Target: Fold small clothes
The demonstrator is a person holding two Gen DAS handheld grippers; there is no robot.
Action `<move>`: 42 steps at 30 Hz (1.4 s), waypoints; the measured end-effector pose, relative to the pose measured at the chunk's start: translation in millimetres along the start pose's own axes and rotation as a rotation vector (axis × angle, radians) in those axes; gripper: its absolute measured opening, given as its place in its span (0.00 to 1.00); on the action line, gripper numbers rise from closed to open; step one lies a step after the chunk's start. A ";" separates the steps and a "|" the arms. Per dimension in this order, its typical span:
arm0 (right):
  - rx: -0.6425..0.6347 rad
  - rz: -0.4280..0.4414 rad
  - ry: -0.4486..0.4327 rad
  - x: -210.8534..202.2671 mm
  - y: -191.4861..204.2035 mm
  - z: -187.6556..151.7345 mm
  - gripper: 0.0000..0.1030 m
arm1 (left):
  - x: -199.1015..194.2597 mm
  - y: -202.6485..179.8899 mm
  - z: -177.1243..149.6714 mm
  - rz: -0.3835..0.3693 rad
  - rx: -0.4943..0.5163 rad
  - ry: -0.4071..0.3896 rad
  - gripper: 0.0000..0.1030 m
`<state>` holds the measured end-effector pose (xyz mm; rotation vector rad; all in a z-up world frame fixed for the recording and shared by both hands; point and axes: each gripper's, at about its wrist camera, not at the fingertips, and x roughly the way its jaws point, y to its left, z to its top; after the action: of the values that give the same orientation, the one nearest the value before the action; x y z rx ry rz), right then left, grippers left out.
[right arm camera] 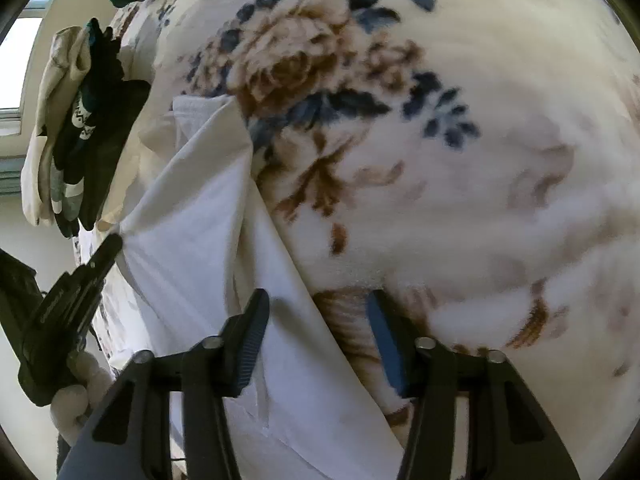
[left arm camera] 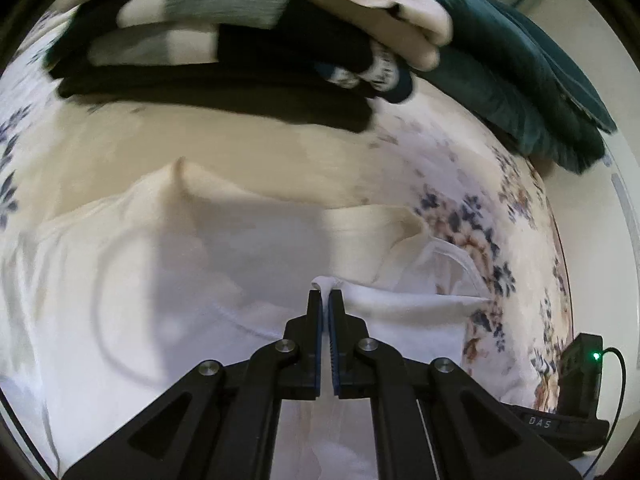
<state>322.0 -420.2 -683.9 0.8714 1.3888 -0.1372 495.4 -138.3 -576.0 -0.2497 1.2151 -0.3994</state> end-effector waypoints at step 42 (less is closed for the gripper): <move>-0.004 0.003 0.074 1.1 14.2 -1.1 0.49 | -45.3 22.2 -105.5 -0.032 -0.143 0.061 0.01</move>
<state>329.3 -409.3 -678.4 0.8822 1.4566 -0.1007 386.4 -96.1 -581.2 -0.3821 1.3023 -0.3501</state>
